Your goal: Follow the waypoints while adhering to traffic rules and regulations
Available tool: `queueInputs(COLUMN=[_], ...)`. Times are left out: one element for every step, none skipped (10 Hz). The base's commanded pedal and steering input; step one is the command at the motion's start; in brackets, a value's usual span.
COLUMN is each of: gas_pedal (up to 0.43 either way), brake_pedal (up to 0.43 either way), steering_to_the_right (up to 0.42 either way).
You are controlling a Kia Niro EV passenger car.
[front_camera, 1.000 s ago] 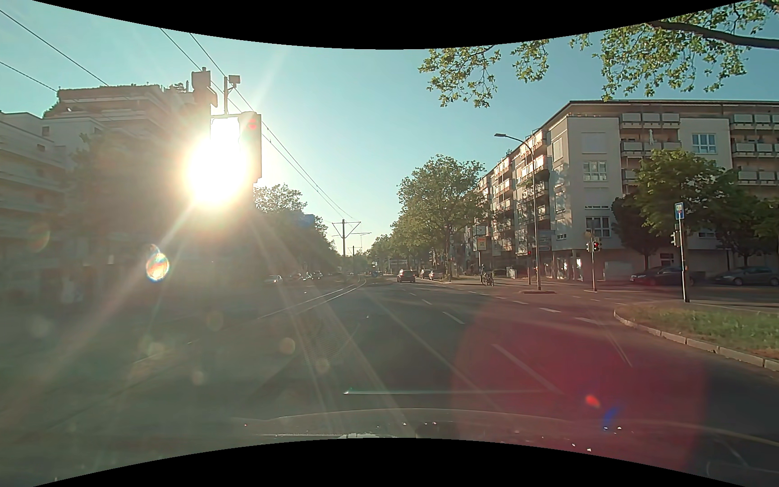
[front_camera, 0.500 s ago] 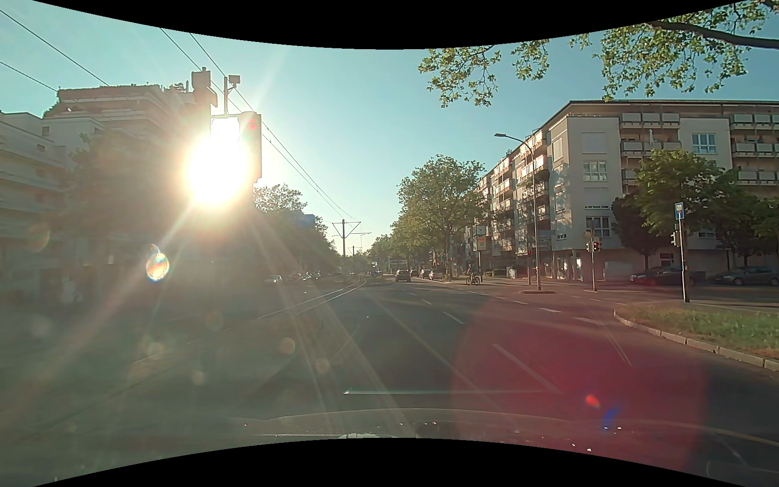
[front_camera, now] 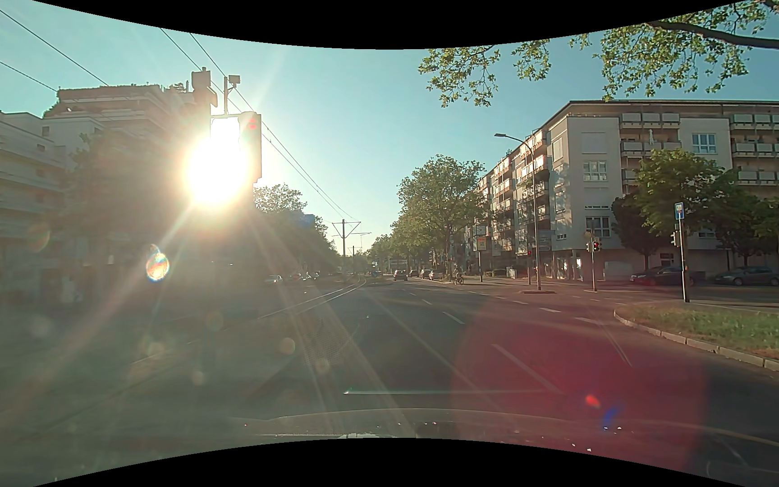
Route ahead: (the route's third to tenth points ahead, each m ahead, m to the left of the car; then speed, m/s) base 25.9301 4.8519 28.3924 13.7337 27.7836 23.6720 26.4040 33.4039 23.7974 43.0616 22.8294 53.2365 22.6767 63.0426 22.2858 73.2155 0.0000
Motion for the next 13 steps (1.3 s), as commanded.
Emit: queueInputs(gas_pedal=[0.0,0.0,0.0,0.0,0.0,0.0,0.0,0.0,0.0,0.0,0.0,0.0,0.0], brake_pedal=[0.213,0.213,0.213,0.213,0.213,0.213,0.213,0.213,0.213,0.213,0.213,0.213,0.213], steering_to_the_right=[0.002,0.002,0.003,0.003,0.003,0.003,0.003,0.002,0.002,0.002,0.003,0.003,0.003])
